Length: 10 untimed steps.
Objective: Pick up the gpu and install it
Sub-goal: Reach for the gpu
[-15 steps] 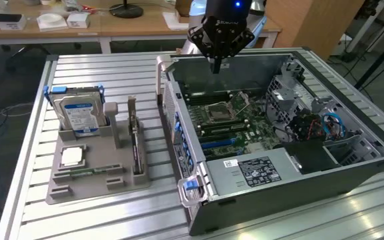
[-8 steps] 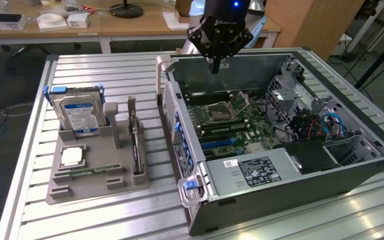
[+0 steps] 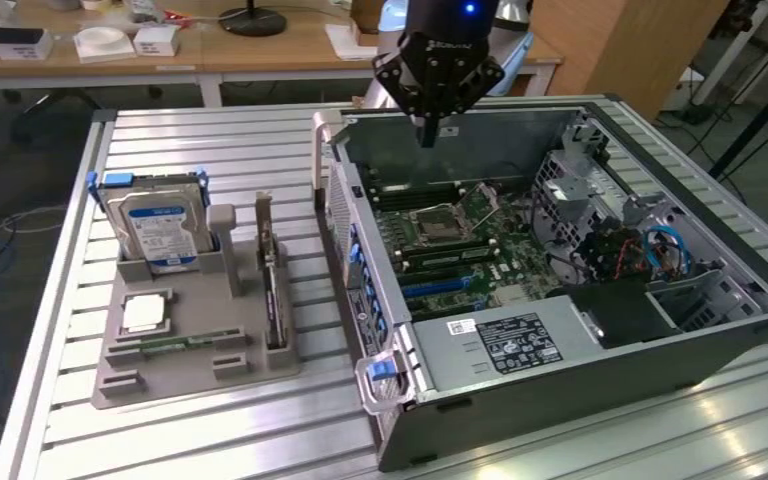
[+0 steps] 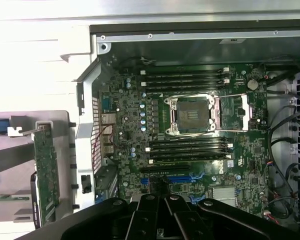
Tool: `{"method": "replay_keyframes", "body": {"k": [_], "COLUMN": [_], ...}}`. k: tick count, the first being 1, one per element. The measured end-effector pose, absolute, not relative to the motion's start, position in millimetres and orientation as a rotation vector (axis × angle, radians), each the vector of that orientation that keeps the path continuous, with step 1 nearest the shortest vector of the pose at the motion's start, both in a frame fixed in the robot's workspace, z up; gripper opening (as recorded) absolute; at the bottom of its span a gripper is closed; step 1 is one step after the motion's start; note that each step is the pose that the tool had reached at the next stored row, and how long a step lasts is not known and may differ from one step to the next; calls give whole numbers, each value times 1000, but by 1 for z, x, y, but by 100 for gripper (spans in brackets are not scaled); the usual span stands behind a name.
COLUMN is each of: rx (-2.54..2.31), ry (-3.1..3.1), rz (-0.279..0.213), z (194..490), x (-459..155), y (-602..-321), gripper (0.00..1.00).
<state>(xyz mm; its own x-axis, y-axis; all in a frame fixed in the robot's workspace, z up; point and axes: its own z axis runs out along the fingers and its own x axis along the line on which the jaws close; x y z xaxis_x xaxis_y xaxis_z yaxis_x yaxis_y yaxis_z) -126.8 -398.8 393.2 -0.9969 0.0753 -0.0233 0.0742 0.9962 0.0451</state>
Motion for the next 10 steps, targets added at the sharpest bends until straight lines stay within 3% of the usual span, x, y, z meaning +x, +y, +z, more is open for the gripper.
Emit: {"method": "replay_keyframes", "body": {"k": [10], "rx": [117], "ry": [3114], "rz": [69], "z": [393], "x": [-129], "y": [-399], "gripper": [11]}}
